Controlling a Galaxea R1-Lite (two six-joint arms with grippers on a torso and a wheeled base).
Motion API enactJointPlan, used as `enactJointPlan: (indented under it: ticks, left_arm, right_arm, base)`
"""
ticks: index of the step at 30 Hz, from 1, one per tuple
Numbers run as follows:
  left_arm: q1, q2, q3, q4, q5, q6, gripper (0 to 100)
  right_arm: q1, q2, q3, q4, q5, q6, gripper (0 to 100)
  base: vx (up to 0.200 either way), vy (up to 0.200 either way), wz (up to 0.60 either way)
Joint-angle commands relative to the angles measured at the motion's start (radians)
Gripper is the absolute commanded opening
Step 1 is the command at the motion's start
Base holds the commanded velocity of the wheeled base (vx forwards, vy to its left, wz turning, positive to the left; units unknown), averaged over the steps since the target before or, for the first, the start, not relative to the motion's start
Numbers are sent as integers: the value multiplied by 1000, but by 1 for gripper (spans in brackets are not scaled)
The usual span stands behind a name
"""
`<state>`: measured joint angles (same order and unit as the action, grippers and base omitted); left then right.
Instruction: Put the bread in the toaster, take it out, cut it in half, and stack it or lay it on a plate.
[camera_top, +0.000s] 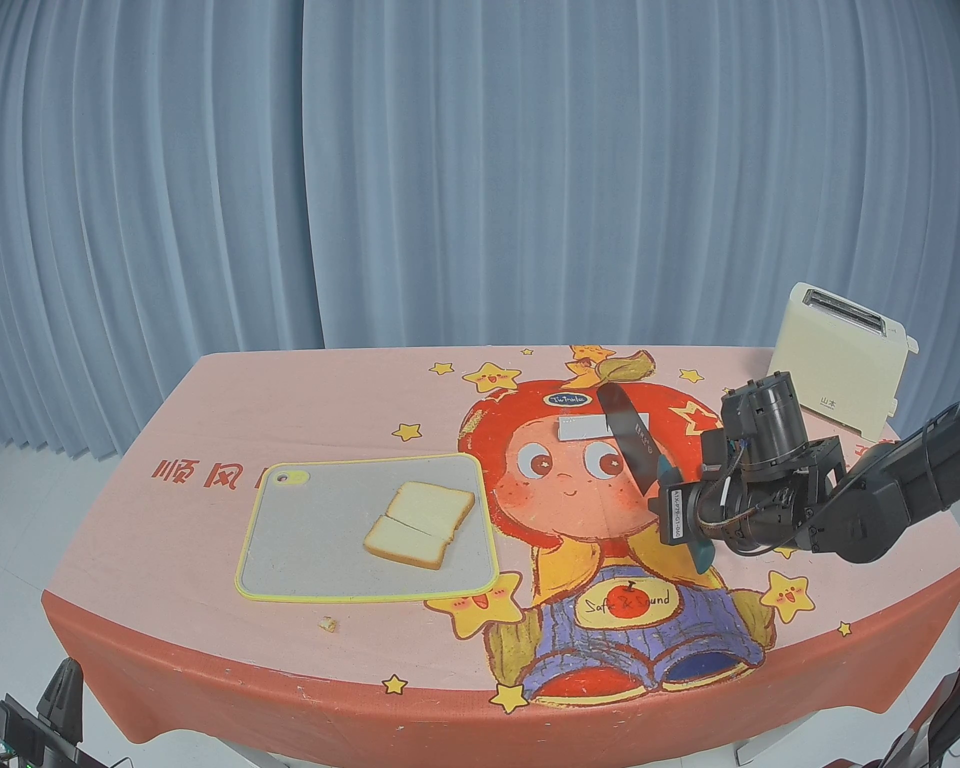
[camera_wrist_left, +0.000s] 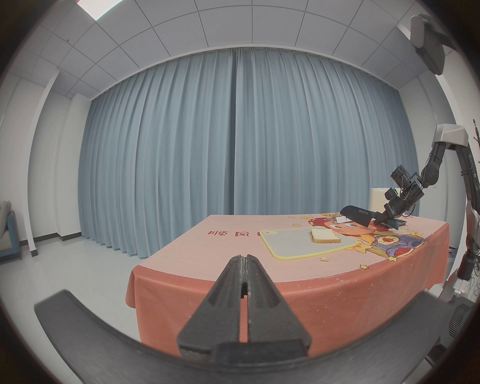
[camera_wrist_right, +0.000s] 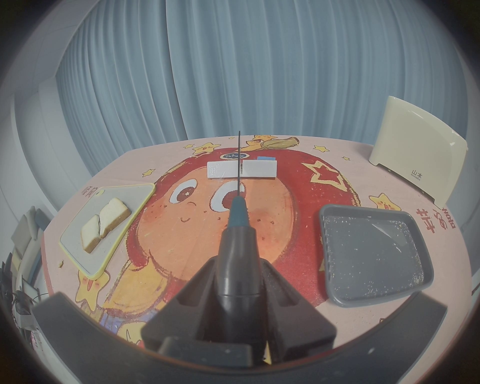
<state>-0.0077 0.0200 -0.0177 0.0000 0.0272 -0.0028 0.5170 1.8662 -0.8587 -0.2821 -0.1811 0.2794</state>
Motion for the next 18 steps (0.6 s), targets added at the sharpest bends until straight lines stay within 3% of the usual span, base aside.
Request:
enactJointPlan:
  ticks: [1, 15, 16, 18]
  left_arm:
    - [0, 1, 18, 0, 0, 0, 0]
    - [0, 1, 18, 0, 0, 0, 0]
    - [0, 1, 18, 0, 0, 0, 0]
    - [0, 1, 18, 0, 0, 0, 0]
  right_arm:
    - [3, 2, 1, 0, 0, 0, 0]
    - [5, 4, 6, 1, -1, 0, 0]
    - [5, 4, 4, 1, -1, 0, 100]
    - [5, 2, 4, -2, -1, 1, 100]
  base:
    - [0, 0, 0]
    - [0, 0, 0]
    - [0, 0, 0]
    - [0, 0, 0]
